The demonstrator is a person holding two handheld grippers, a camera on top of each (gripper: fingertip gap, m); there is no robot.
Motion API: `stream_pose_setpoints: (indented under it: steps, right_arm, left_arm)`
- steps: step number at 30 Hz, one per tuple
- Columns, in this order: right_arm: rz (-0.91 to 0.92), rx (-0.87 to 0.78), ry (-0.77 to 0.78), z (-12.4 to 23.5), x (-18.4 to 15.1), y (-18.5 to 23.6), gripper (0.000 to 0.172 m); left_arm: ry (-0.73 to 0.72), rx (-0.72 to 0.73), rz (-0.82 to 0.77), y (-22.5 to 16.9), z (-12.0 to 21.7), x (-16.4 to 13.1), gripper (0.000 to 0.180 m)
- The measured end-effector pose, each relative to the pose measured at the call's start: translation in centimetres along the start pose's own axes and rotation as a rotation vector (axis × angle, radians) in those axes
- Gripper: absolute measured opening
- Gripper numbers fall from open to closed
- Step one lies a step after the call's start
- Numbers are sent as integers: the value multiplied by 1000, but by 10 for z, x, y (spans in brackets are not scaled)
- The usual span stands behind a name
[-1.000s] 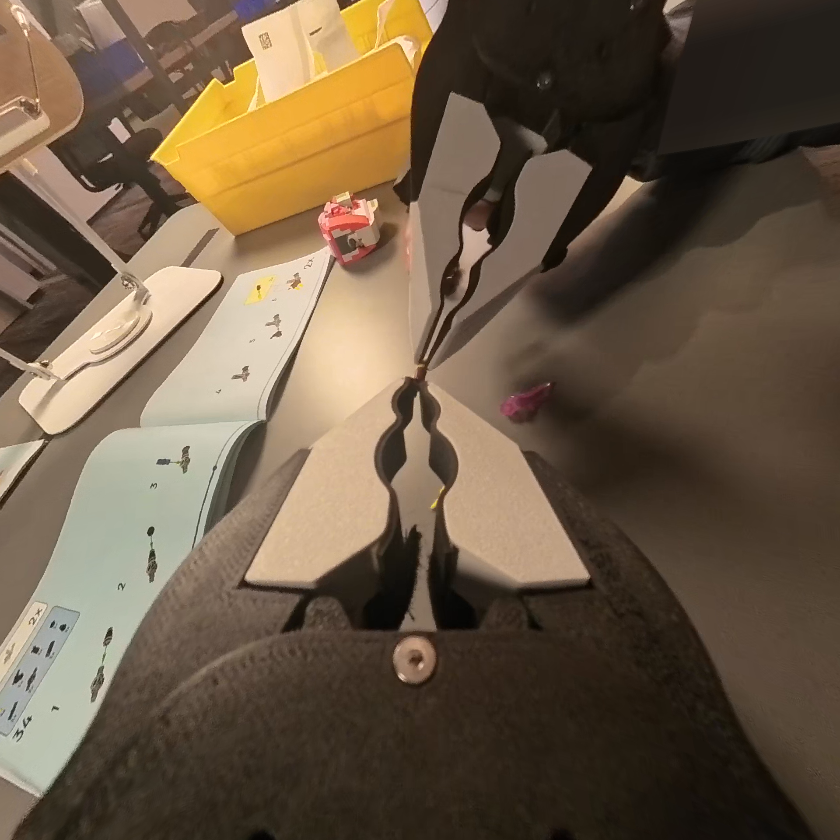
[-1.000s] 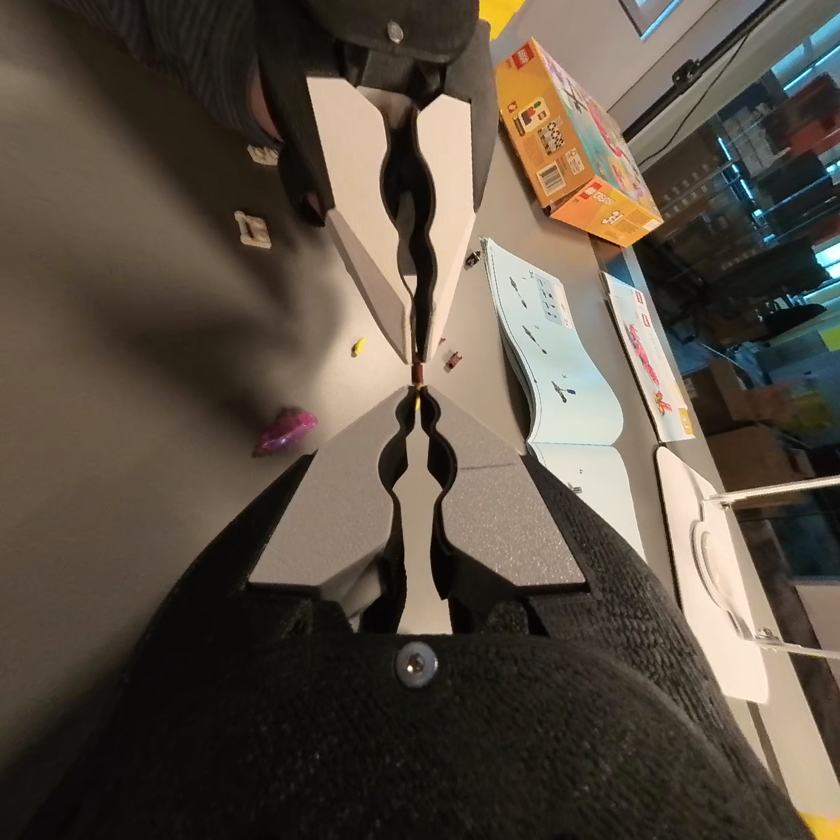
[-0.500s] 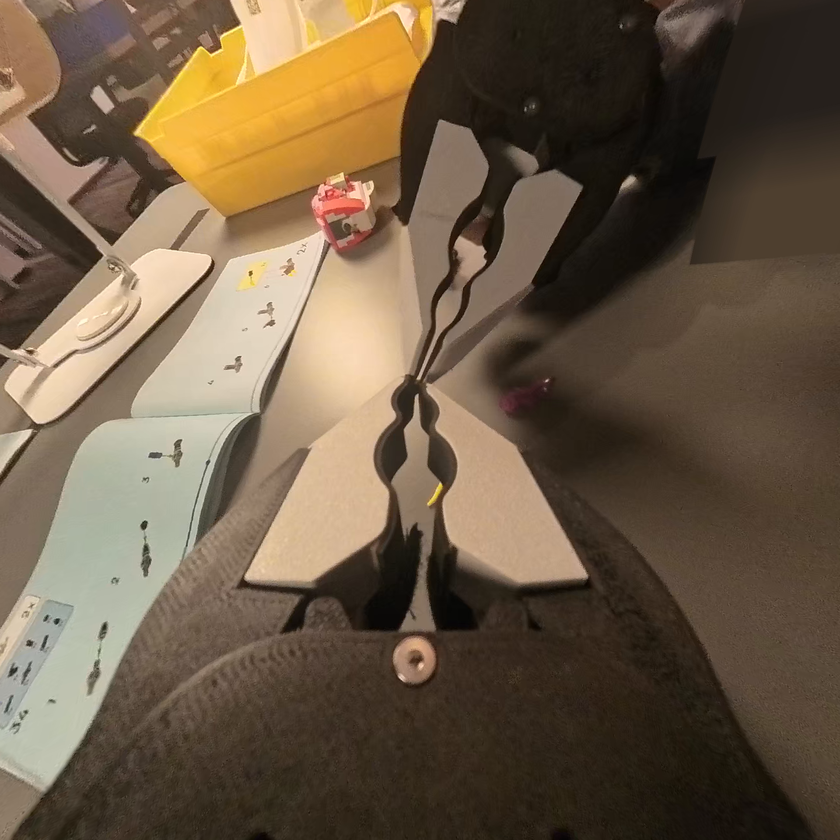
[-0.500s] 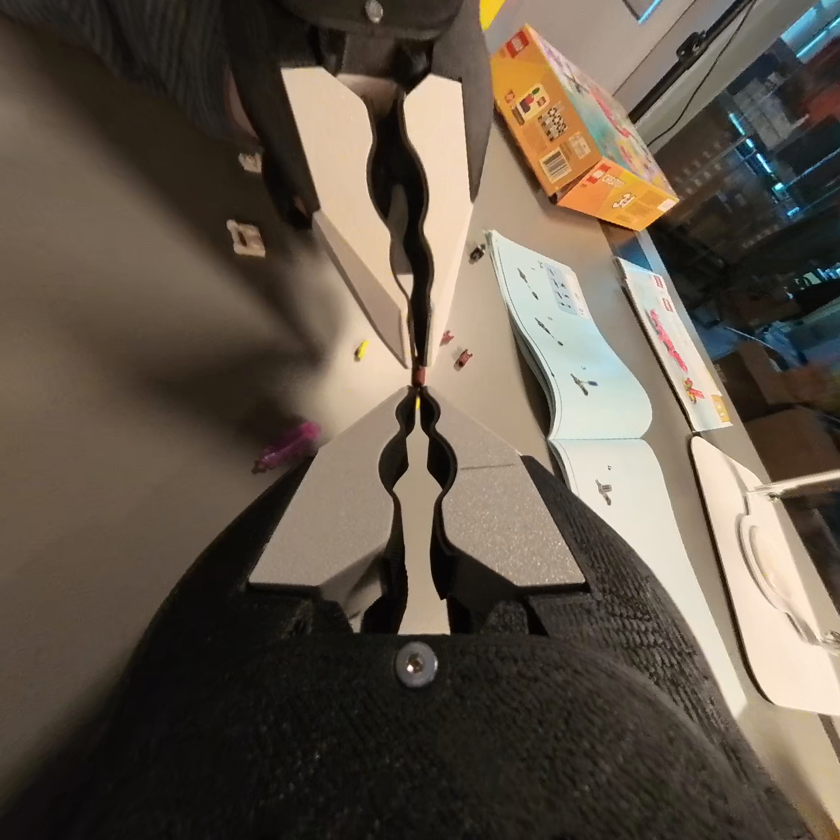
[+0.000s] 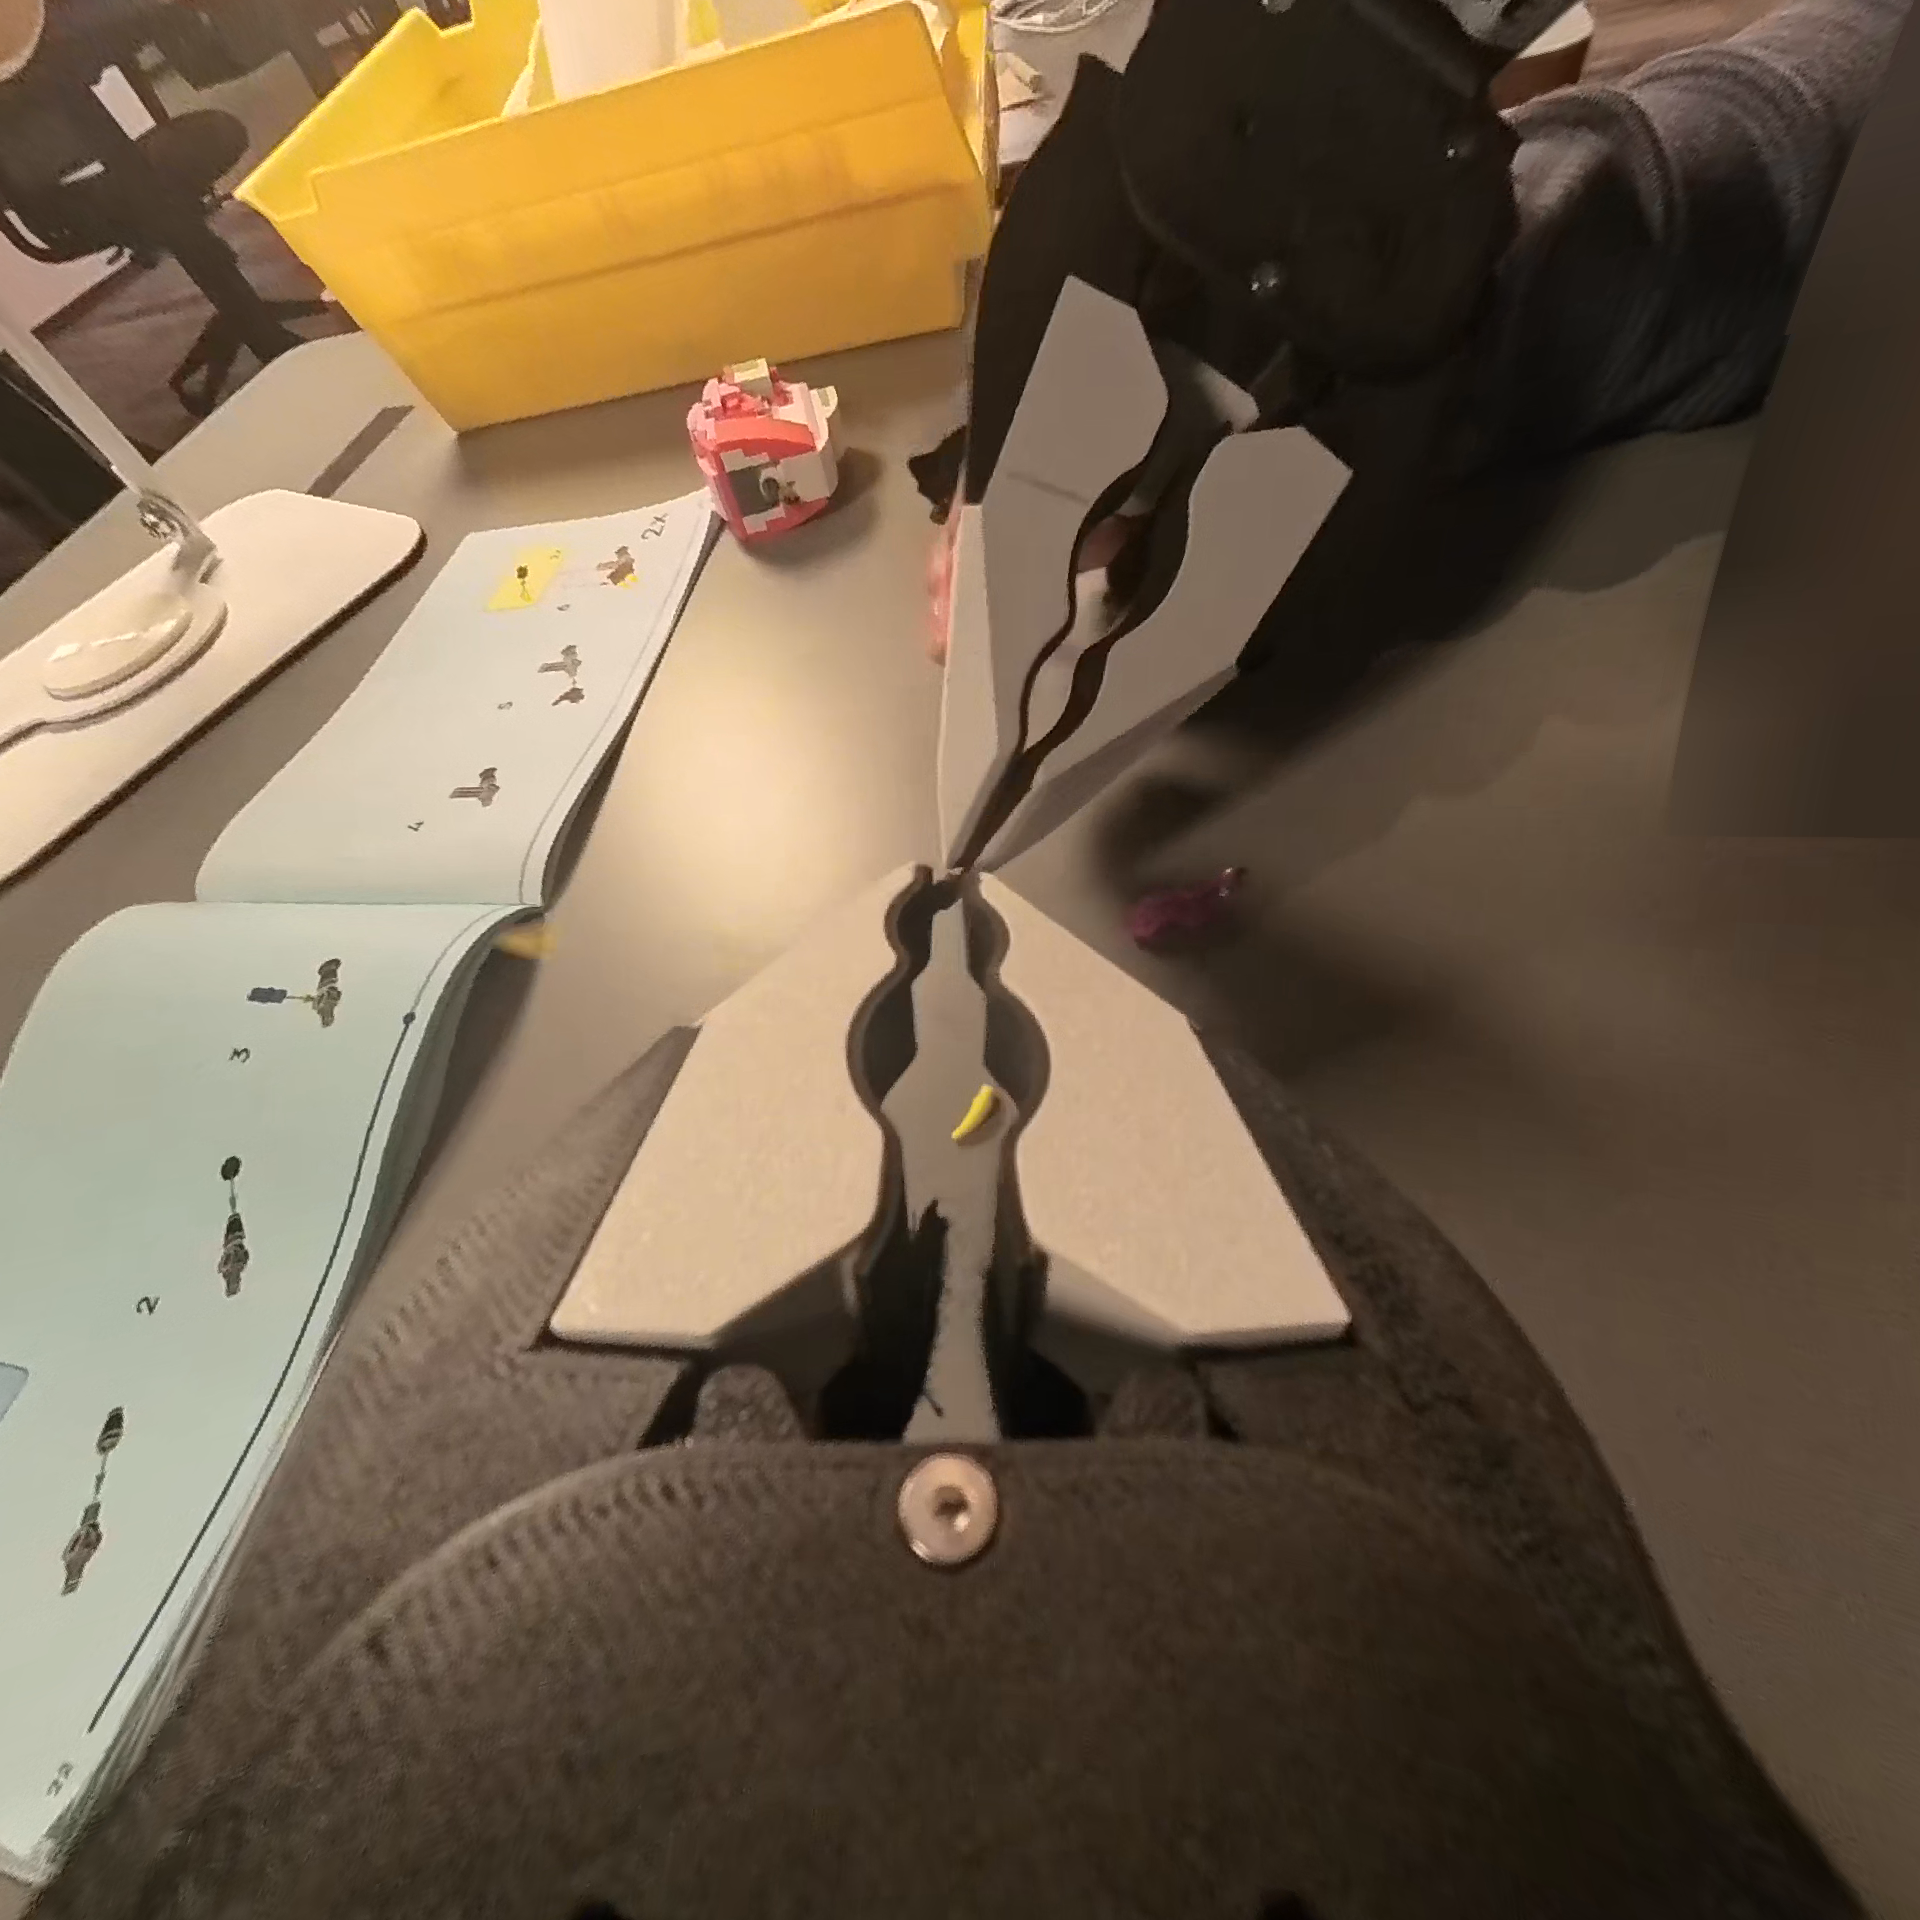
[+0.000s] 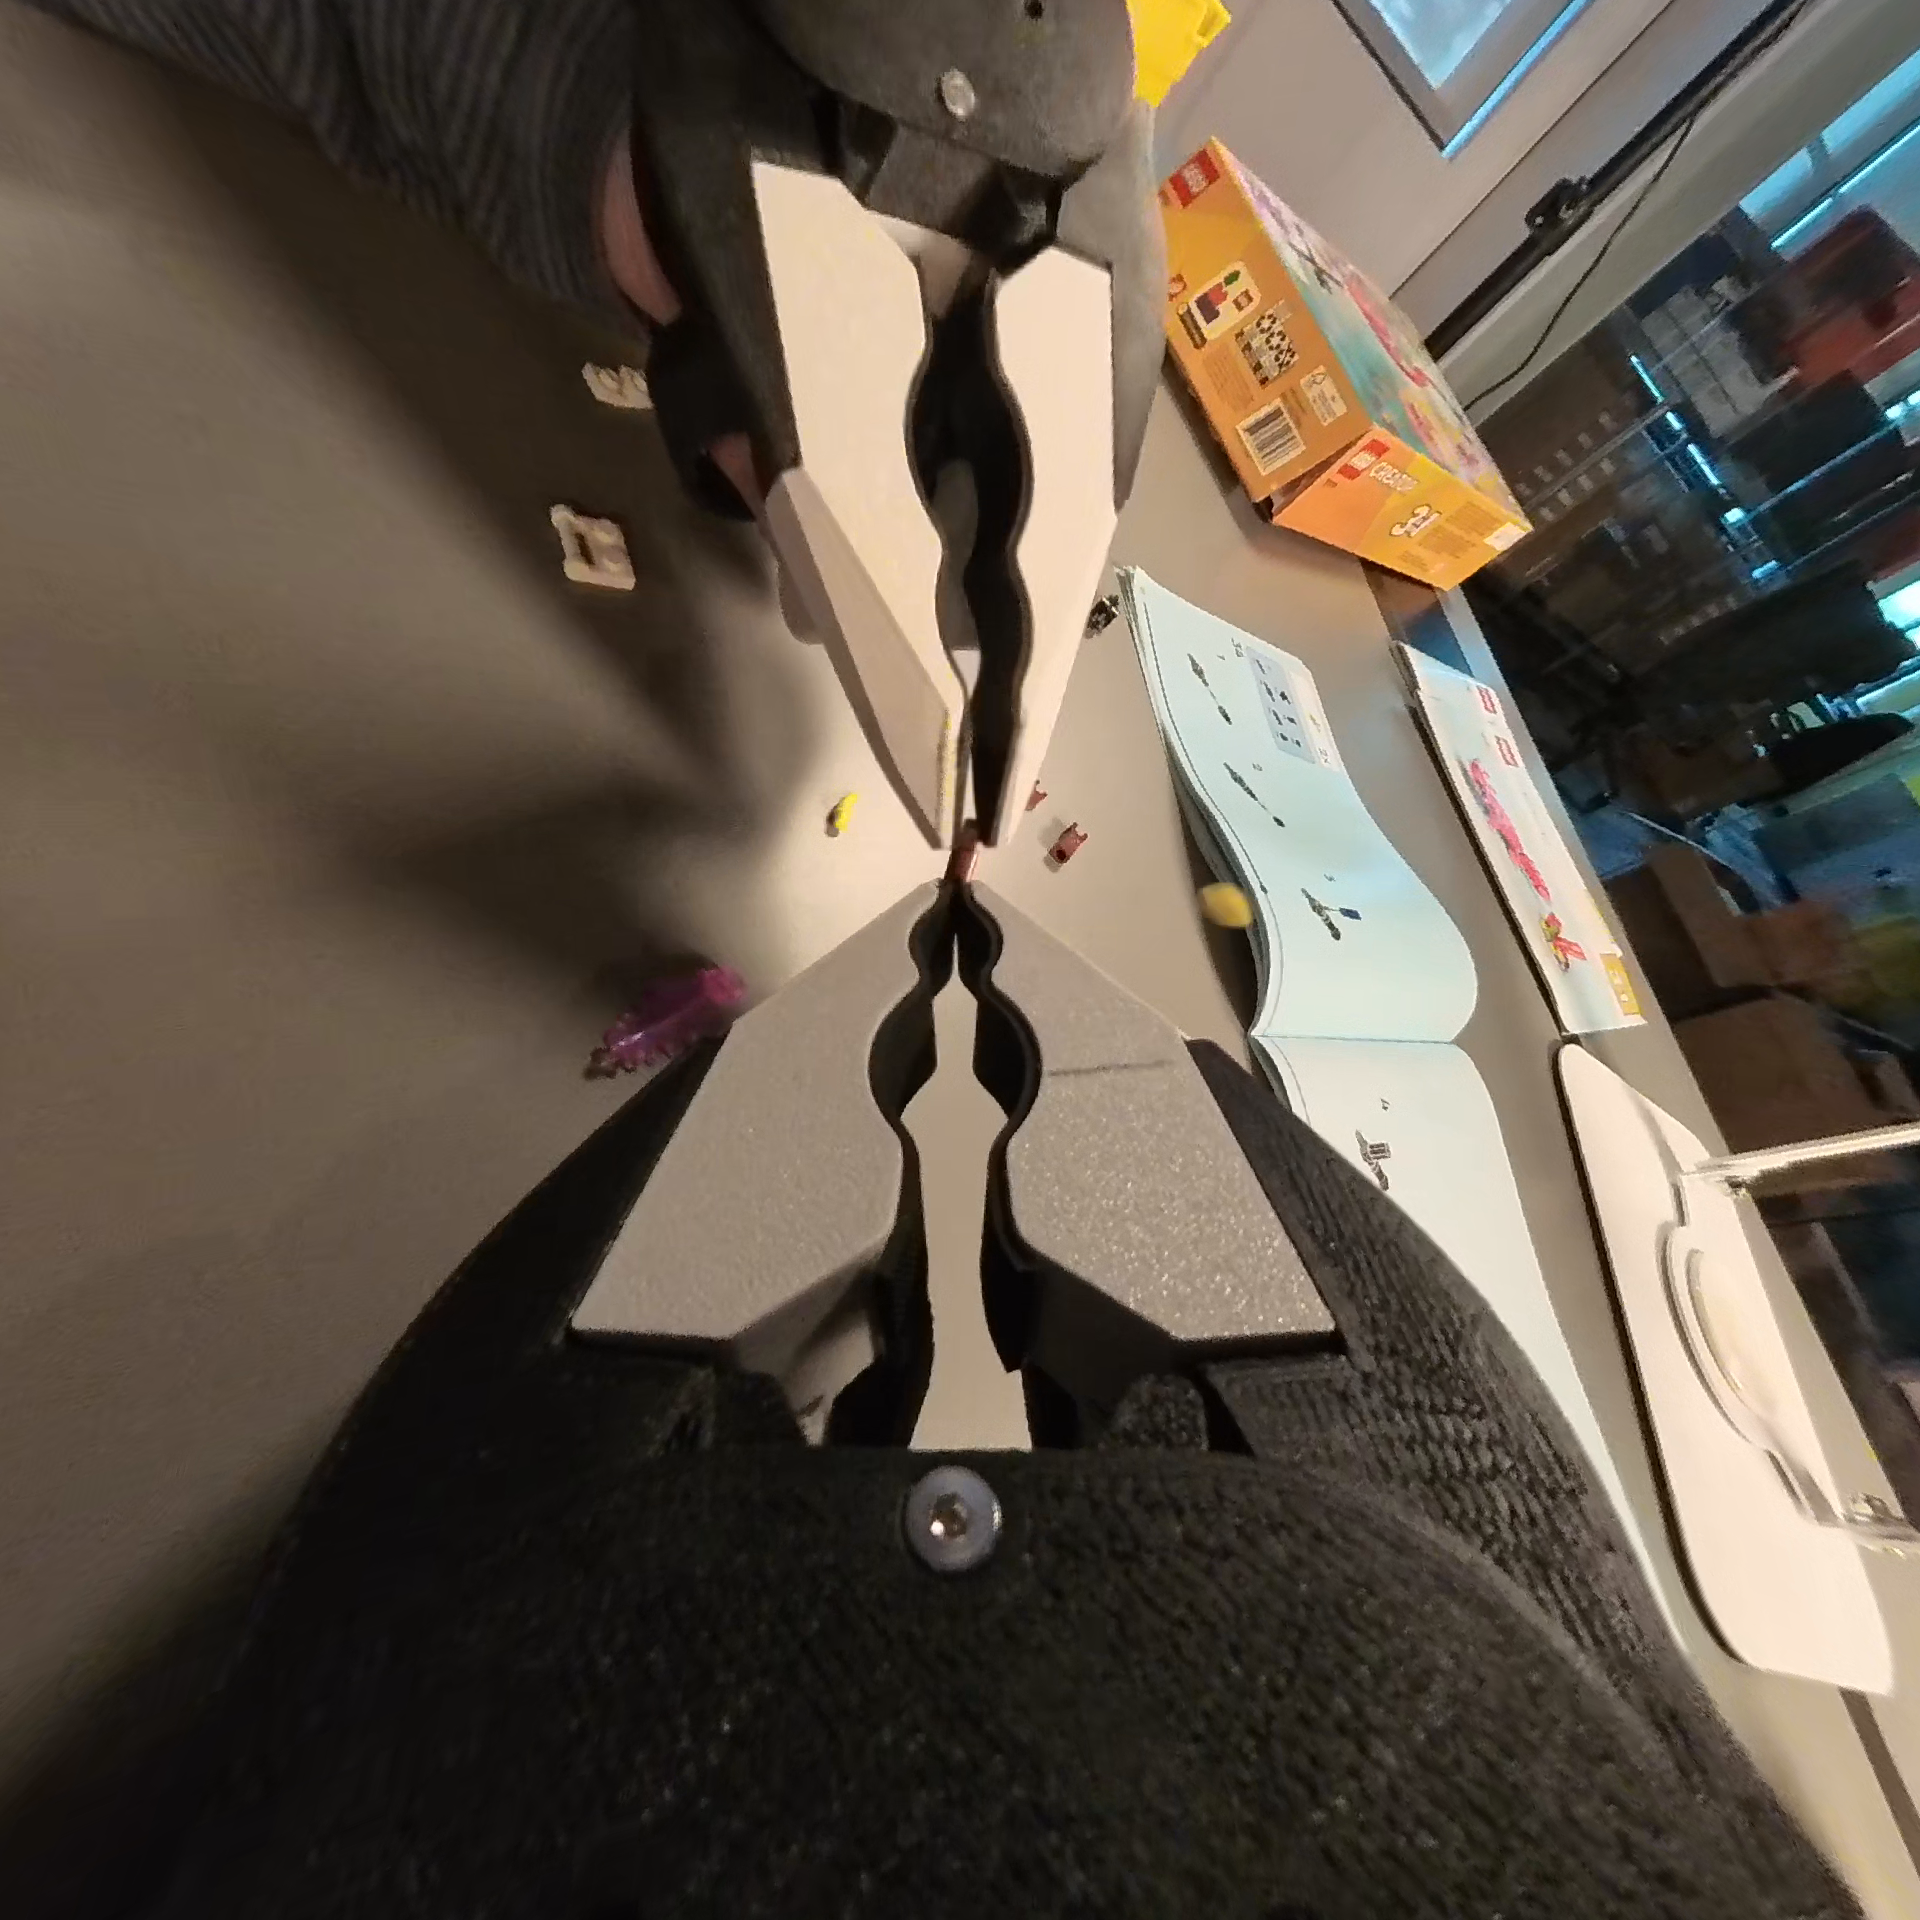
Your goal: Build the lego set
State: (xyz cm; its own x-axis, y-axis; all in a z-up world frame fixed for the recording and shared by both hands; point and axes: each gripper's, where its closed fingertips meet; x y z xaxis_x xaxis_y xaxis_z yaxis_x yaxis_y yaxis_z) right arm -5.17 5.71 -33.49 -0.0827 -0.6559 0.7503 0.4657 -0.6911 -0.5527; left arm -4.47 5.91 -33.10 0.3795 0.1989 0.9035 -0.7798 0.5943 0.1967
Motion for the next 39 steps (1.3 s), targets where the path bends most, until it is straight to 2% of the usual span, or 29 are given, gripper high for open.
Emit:
stream_pose_setpoints:
  steps: [19, 29, 39]
  right_arm:
    - [-129, 37, 89, -1, -20, 0, 0]
    - [-311, 129, 122, 2, -26, 6, 9]
    - [-310, 133, 99, 1, -20, 6, 10]
  left_arm:
    - [239, -10, -11, -3, -8, -35, 2]
    - [248, -19, 27, -2, -6, -38, 3]
    - [255, -42, 80, -2, -6, -39, 7]
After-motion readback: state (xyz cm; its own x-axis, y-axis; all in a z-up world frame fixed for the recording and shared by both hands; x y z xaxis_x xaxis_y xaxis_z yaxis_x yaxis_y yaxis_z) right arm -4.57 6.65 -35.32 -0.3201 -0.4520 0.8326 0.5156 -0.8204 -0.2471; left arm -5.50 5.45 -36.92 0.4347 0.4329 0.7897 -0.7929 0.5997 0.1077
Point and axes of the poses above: each gripper's, where its closed fingertips meet, z back along the fingers, x out of its top, y = z × x across the jaws, and after that the axes turned 3 degrees about -y, right-handed
